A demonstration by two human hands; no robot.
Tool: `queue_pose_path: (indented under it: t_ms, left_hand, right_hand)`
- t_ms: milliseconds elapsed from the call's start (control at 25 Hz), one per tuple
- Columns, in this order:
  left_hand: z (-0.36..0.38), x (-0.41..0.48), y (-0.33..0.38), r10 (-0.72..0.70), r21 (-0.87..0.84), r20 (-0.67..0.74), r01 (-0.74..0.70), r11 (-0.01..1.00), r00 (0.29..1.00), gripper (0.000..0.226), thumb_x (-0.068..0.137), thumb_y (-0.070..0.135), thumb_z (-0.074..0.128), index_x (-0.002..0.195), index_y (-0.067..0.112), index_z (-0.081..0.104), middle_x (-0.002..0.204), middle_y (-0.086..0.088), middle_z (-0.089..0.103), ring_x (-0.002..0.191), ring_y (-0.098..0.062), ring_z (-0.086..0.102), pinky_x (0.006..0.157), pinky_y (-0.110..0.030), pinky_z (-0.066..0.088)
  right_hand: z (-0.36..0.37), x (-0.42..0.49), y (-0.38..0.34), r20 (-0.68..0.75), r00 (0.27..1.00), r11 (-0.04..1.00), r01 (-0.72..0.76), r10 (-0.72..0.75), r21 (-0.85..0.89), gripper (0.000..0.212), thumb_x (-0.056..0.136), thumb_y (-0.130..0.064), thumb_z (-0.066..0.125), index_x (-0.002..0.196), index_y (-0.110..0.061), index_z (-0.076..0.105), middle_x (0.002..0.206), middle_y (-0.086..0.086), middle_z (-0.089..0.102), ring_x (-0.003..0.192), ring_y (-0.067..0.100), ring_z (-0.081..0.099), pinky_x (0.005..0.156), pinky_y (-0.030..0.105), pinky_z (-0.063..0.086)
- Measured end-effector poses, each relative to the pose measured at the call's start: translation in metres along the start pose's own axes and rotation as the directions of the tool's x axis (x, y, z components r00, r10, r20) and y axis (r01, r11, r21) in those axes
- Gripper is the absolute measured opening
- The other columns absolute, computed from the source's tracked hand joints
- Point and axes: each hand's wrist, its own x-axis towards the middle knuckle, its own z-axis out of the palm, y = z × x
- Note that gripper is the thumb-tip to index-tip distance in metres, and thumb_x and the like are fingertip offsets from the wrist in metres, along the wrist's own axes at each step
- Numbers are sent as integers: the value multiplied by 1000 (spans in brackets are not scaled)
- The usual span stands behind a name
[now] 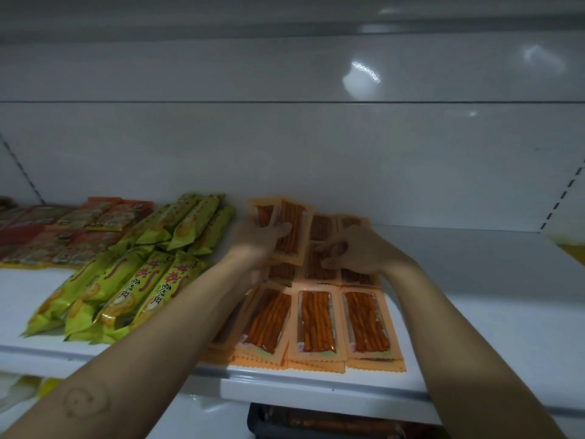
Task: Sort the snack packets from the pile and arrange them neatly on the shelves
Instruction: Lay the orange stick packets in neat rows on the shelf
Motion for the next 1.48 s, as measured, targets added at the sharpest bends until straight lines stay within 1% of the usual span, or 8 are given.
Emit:
queue_pose_path:
  t_ms: [120,280,480,840,1000,1120,1280,1480]
  left_hand:
    - [8,-7,3,-8,-67,13,9,998,1000,17,93,0,61,109,-2,68,97,-19,71,66,-21,70,52,-36,60]
    - [24,-14,11,-43,-91,47,47,995,998,17,90,3,67,105,-2,68,100,-20,72,74,-27,72,53,-35,60]
    - [40,-22,24,-35,-47,164,43,998,986,16,97,7,55,88,6,68,82,-13,73,68,-25,70,63,-39,60]
    - [-3,-25,5,-15,131,121,-1,991,993,18,91,0,62,109,2,67,105,-20,70,90,-34,70,77,-54,58]
    - [-16,-24,1,32,214,82,-49,976,996,29,88,7,69,116,0,63,106,-20,70,90,-35,71,67,-48,61]
    - [-25,-29,5,61,223,66,-74,972,996,17,89,5,68,106,3,69,95,-14,73,80,-26,73,63,-35,61]
    - [-36,-29,6,62,146,43,-68,987,997,18,95,10,60,102,-5,67,88,-22,64,78,-32,60,71,-47,52]
    - [-34,-23,32,108,47,175,-118,992,979,25,100,13,52,105,-8,65,90,-24,63,75,-30,63,67,-36,54]
  right_hand:
    - [-3,-1,-2,-144,987,997,71,-67,26,35,91,-29,66,126,-24,65,94,-15,56,97,9,56,82,20,36]
    - [-9,-2,-3,-288,955,804,115,73,583,60,84,-48,69,138,-29,49,103,-3,69,91,15,69,81,34,54]
    - [-29,-8,2,-349,925,633,182,148,752,58,82,0,73,132,-20,51,90,14,70,71,17,72,58,29,54]
    - [-18,-35,33,-176,946,753,-96,273,651,44,83,2,71,124,-11,58,82,4,68,54,1,65,45,14,44]
    - [-6,-31,26,-244,932,890,-142,268,434,43,85,-3,71,125,-12,58,106,4,59,74,-2,61,55,2,40]
    - [-5,-33,22,-311,918,966,-208,247,152,42,85,-21,72,125,-22,61,122,8,46,111,24,55,83,21,42]
    - [-12,-38,-9,-452,883,985,-61,127,159,30,91,-30,64,120,-24,66,110,2,66,105,22,62,80,22,39]
    - [-8,-33,-69,-302,953,919,138,-22,370,47,87,-37,70,131,-32,56,92,-1,72,88,19,70,79,35,55]
